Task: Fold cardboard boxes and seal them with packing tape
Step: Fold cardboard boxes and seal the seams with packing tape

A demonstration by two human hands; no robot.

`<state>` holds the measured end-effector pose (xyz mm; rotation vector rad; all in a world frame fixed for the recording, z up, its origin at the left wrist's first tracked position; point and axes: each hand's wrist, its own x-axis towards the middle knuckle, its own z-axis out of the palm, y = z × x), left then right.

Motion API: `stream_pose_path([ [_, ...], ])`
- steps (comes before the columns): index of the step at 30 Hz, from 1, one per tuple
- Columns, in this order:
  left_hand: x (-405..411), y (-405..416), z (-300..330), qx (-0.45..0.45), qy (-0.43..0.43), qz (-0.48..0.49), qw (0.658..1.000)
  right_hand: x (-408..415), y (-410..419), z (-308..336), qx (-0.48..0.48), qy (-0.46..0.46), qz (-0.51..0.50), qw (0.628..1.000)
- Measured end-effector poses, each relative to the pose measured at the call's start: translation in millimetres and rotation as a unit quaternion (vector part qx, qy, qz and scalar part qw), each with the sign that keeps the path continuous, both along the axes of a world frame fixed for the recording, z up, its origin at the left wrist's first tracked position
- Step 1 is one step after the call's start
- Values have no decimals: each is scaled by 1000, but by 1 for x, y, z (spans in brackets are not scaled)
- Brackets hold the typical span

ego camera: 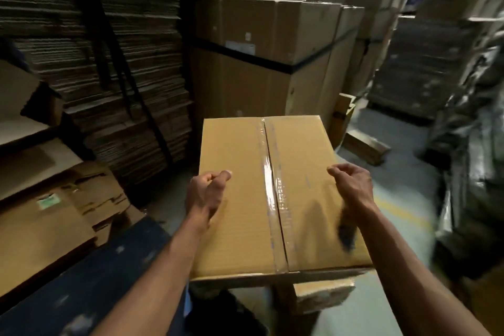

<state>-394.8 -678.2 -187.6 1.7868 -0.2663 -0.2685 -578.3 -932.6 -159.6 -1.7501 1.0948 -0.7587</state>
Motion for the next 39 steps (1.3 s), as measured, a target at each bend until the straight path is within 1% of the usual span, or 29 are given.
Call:
stream_pose_path([
  [3,-8,-91,-31,37,20,-43,998,-20,-89,-32,8,31,-32,999],
  [6,-15,-180,-78,83,47,-59,994,-22,-182,-84,25,78,-55,995],
  [12,-27,-331,-190,175,153,-59,971,-22,-336,-222,130,160,-56,977],
  [14,-27,-376,-232,199,180,-77,960,-28,-380,-257,154,177,-78,969],
  [16,-25,-430,-275,208,189,-119,952,-36,-424,-278,157,201,-108,961],
  [19,-44,-519,-295,209,185,-179,943,-59,-492,-310,139,228,-164,950],
  [23,-68,-634,-322,182,170,-223,942,-102,-578,-338,122,222,-231,940],
  [25,-75,-689,-349,162,159,-258,939,-127,-620,-357,97,216,-261,936],
  [26,-78,-713,-367,149,173,-260,938,-139,-639,-370,84,215,-269,935],
  [29,-98,-760,-435,133,259,-209,934,-161,-677,-419,76,215,-267,936],
  [33,-133,-774,-552,136,337,-168,916,-172,-697,-522,90,246,-225,939],
  [36,-147,-773,-639,201,337,-171,904,-174,-697,-612,100,257,-192,942],
  [39,-149,-774,-713,262,352,-176,881,-190,-690,-695,114,273,-178,938],
])
